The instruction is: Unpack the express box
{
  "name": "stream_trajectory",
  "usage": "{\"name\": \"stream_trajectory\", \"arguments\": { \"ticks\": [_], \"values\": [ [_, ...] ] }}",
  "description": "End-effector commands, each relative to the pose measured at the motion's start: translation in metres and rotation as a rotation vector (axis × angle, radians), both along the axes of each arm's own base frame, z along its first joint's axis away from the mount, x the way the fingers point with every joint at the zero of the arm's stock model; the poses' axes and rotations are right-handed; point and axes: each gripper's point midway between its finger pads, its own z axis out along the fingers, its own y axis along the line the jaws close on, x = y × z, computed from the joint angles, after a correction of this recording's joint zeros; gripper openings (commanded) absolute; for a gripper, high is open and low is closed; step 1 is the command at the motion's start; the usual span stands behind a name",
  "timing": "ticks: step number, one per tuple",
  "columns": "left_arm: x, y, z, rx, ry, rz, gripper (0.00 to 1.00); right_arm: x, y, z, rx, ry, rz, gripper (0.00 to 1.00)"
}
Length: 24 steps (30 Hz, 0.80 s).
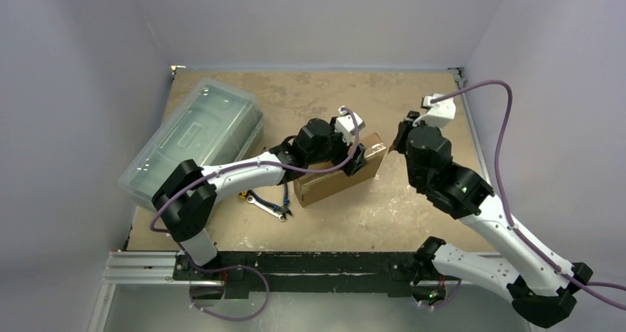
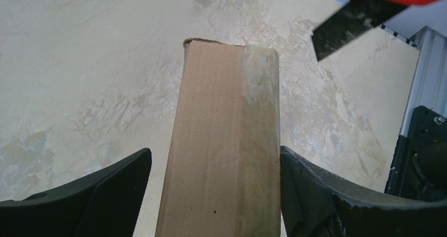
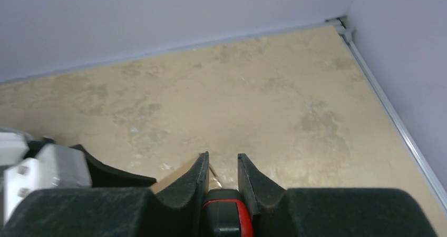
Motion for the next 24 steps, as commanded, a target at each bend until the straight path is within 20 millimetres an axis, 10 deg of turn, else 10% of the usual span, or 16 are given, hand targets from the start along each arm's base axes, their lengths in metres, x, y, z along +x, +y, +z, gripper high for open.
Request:
{"name": "stream_trajectory", "arguments": {
  "ticks": [1, 17, 24],
  "values": [
    [-0.01, 0.004, 0.005, -0.024, 0.124, 0.04, 0.84, -0.02, -0.034, -0.004, 0.101, -0.01, -0.137, 0.0],
    [0.008, 0.02, 0.013, 0.021, 0.086, 0.223, 0.89, -0.033, -0.019, -0.016, 0.26, 0.009, -0.032, 0.0],
    [-0.005, 0.019, 0.079, -0.075, 0.131, 0.2, 0.99, -0.032, -0.003, -0.031, 0.278, 0.058, 0.025, 0.0]
  ]
}}
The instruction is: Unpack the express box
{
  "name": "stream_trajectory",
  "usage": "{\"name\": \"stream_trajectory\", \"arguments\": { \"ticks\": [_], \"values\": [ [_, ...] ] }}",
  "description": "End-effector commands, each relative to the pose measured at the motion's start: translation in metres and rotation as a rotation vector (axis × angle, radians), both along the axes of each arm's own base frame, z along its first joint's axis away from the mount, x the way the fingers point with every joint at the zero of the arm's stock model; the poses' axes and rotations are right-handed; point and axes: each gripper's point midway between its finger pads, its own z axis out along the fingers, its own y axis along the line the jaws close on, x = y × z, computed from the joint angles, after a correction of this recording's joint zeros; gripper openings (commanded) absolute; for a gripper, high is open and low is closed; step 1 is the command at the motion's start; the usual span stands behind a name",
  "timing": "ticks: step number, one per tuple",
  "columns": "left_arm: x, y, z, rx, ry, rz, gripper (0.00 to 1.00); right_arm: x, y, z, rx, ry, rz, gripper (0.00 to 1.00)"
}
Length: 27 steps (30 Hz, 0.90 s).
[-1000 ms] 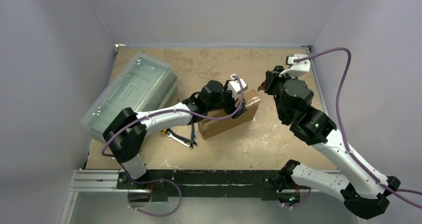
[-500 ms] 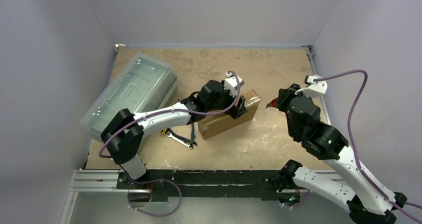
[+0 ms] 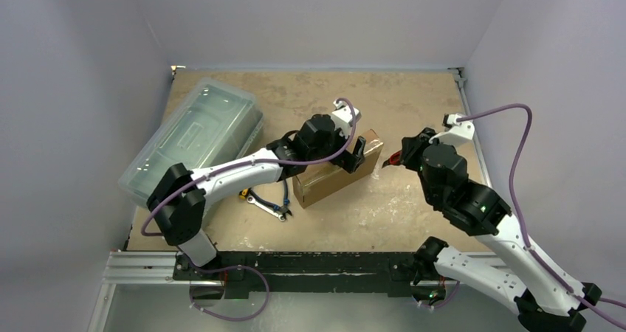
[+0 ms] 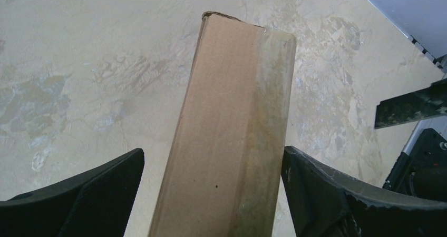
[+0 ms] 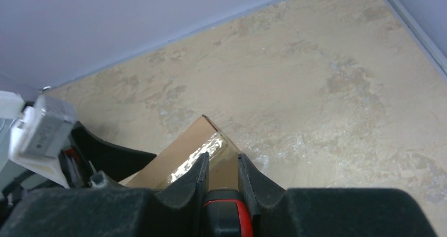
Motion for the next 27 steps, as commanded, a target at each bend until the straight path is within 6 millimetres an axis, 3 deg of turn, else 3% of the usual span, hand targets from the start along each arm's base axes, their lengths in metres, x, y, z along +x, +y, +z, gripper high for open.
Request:
{"name": "stream_trajectory", "arguments": {
  "ticks": [1, 5, 8, 17, 27],
  "values": [
    [-0.007, 0.002, 0.087, -0.126, -0.003, 0.033, 0.99, 0.003, 0.013, -0.004, 0.068, 0.009, 0.03, 0.0],
    [-0.013, 0.019, 0.116, -0.115, -0.016, 0.041, 0.98, 0.003, 0.022, -0.015, 0.081, 0.021, 0.066, 0.0],
    [-0.023, 0.03, 0.121, -0.085, -0.084, -0.023, 0.98, 0.003, 0.019, -0.017, 0.076, 0.023, 0.051, 0.0],
    [-0.021, 0.037, 0.066, 0.119, -0.106, -0.088, 0.92, -0.009, 0.008, 0.0, 0.136, -0.063, 0.063, 0.0],
    [-0.033, 0.019, 0.029, 0.09, 0.016, -0.147, 0.92, -0.019, 0.004, 0.006, 0.152, -0.07, 0.088, 0.0]
  ]
}}
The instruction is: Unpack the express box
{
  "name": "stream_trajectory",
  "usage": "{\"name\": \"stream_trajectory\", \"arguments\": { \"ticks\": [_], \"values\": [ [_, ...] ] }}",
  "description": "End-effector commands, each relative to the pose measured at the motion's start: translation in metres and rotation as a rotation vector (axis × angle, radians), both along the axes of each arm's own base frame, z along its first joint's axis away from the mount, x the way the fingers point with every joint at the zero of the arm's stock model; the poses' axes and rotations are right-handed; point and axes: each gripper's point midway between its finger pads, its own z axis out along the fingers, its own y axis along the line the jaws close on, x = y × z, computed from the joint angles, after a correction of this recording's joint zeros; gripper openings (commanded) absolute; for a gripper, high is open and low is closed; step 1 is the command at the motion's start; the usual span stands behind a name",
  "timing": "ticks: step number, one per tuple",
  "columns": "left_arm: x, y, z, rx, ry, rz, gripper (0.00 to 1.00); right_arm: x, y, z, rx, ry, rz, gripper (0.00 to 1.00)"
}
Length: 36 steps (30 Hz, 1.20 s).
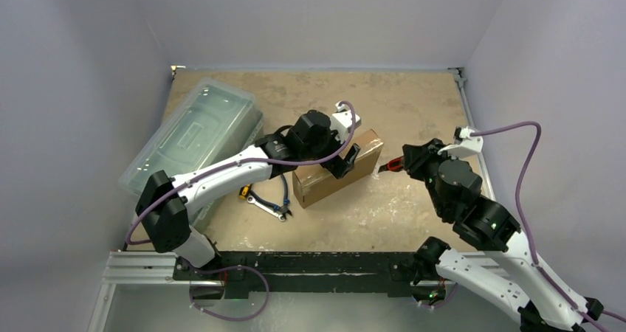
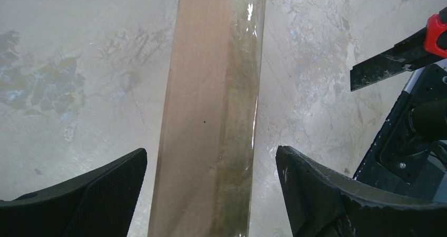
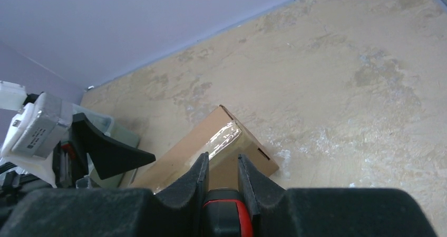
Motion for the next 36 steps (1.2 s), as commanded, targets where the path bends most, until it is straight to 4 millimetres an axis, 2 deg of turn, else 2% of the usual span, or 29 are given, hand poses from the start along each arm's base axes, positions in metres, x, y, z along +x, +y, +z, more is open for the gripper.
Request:
{"name": "stream_trajectory", "arguments": {
  "ticks": [1, 5, 8, 10, 14, 18, 21, 23, 29, 32, 34, 36],
  "values": [
    [-0.007, -0.011, -0.001, -0.06, 0.04, -0.024, 0.91, -0.002, 0.0, 0.011, 0.036, -0.019, 0.009, 0.0],
    [0.005, -0.004, -0.008, -0.035, 0.048, 0.075, 0.85, -0.002, 0.004, 0.014, 0.042, -0.043, 0.032, 0.0],
    [0.016, 0.003, -0.011, -0.011, 0.035, 0.146, 0.8, -0.002, -0.005, 0.015, 0.034, -0.042, -0.012, 0.0],
    [0.021, 0.004, -0.012, -0.023, 0.042, 0.171, 0.76, -0.002, -0.004, 0.018, 0.044, -0.052, -0.008, 0.0],
    [0.034, 0.009, -0.01, -0.11, 0.106, 0.2, 0.68, -0.001, -0.005, 0.025, 0.046, -0.054, -0.013, 0.0],
    [0.047, 0.017, -0.004, -0.298, 0.235, 0.269, 0.65, 0.0, 0.006, 0.03, 0.069, -0.071, 0.032, 0.0],
    [0.05, 0.014, 0.007, -0.448, 0.251, 0.292, 0.64, 0.0, 0.014, 0.032, 0.07, -0.074, 0.073, 0.0],
    [0.052, 0.012, 0.008, -0.519, 0.295, 0.336, 0.65, 0.002, 0.017, 0.031, 0.064, -0.074, 0.077, 0.0],
    [0.057, 0.009, 0.012, -0.778, 0.405, 0.441, 0.69, 0.003, 0.019, 0.046, 0.1, -0.114, 0.084, 0.0],
    [0.056, 0.007, 0.0, -0.913, 0.494, 0.472, 0.67, 0.005, 0.019, 0.05, 0.109, -0.123, 0.071, 0.0],
    [0.056, 0.005, -0.015, -0.96, 0.557, 0.493, 0.67, 0.008, 0.019, 0.05, 0.101, -0.121, 0.063, 0.0],
    [0.056, 0.0, -0.026, -0.978, 0.601, 0.493, 0.72, 0.01, 0.018, 0.051, 0.09, -0.117, 0.051, 0.0]
  ]
}}
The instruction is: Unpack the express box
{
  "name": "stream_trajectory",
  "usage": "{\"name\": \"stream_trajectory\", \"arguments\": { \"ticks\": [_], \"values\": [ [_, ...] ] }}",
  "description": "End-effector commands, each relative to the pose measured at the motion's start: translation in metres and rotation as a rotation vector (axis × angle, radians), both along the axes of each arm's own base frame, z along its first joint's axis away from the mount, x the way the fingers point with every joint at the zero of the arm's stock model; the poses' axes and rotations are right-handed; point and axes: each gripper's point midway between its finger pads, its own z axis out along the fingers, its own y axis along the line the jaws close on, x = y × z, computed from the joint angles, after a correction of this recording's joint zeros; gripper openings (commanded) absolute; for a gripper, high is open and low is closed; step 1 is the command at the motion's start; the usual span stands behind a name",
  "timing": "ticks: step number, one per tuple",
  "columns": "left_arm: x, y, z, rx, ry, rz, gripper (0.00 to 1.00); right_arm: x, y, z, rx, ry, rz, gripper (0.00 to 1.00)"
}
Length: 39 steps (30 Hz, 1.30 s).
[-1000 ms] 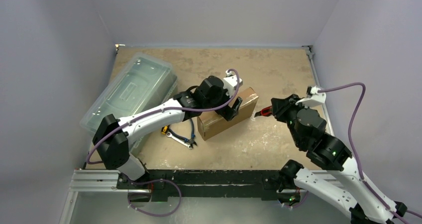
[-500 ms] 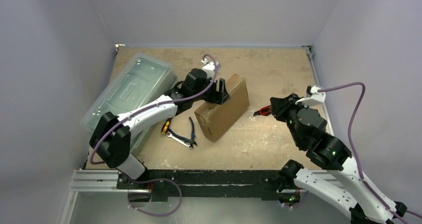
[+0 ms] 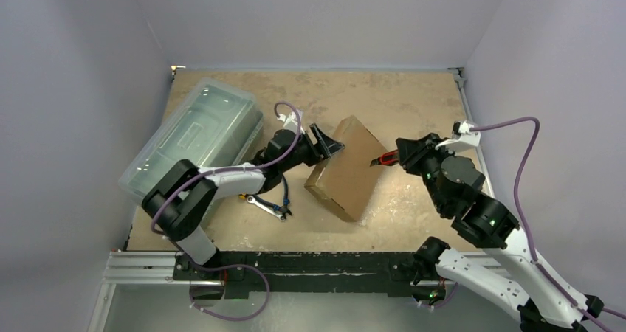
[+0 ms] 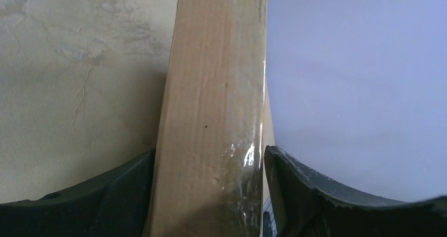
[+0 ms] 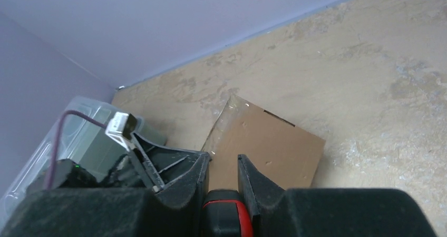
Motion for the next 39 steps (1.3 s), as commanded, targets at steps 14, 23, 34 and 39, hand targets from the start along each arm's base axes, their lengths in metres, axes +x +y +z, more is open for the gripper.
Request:
{"name": "stream_trajectory", "arguments": {
  "ticks": [14, 23, 34, 39],
  "values": [
    [-0.01, 0.031, -0.024, 0.377, -0.035, 0.009, 0.98, 0.022, 0.014, 0.004, -0.063, 0.003, -0.018, 0.0],
    [-0.046, 0.049, -0.035, 0.565, -0.141, -0.243, 0.93, 0.049, -0.021, -0.056, -0.281, 0.151, -0.268, 0.0],
    [-0.074, 0.023, -0.059, 0.386, -0.052, -0.266, 0.91, 0.116, -0.047, -0.127, -0.32, 0.319, -0.249, 0.0],
    [-0.118, -0.003, -0.052, 0.244, -0.025, -0.344, 0.92, 0.132, -0.008, -0.13, -0.281, 0.293, -0.059, 0.0]
  ]
}}
